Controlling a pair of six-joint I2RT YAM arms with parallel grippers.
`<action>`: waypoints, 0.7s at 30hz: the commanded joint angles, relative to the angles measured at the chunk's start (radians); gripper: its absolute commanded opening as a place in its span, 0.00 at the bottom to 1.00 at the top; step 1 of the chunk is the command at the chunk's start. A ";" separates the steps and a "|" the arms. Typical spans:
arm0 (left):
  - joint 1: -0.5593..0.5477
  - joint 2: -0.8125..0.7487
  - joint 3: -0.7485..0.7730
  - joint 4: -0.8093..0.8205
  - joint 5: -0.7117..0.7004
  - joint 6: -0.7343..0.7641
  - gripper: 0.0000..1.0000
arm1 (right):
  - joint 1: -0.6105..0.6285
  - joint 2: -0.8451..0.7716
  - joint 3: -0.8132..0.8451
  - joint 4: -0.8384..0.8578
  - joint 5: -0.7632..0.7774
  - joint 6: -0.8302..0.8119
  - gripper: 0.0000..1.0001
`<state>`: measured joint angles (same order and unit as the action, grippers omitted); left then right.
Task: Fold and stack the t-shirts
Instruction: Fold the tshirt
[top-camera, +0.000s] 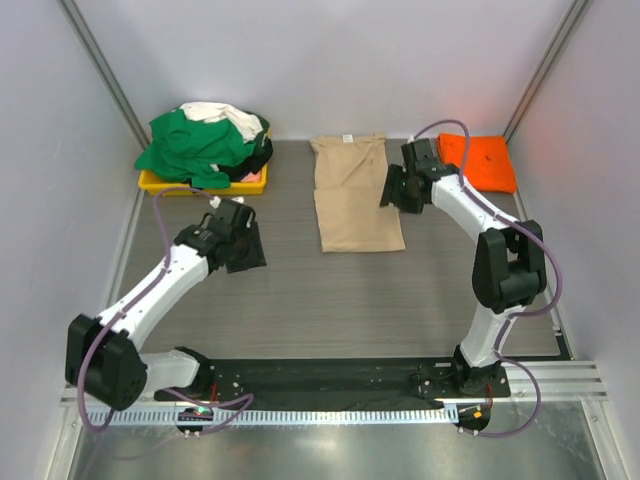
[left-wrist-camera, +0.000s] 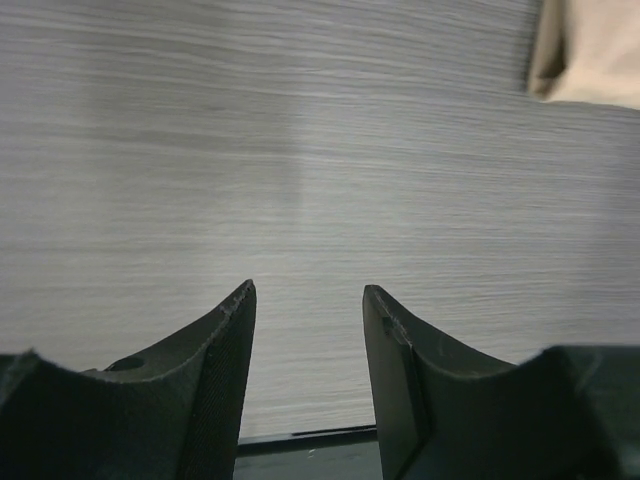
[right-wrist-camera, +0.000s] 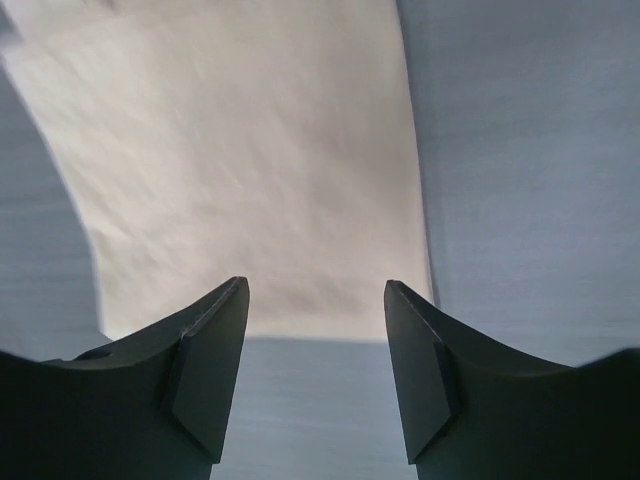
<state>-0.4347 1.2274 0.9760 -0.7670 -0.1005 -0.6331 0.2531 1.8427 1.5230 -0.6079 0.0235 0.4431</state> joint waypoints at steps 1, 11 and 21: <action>-0.036 0.082 0.027 0.199 0.137 -0.085 0.49 | -0.017 -0.094 -0.225 0.120 -0.132 -0.001 0.63; -0.141 0.513 0.253 0.393 0.142 -0.181 0.55 | -0.072 -0.229 -0.483 0.254 -0.220 0.005 0.63; -0.154 0.721 0.283 0.540 0.206 -0.257 0.59 | -0.155 -0.229 -0.558 0.336 -0.293 -0.001 0.62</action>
<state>-0.5789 1.9255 1.2522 -0.3122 0.0837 -0.8585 0.1116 1.6424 0.9756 -0.3439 -0.2245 0.4431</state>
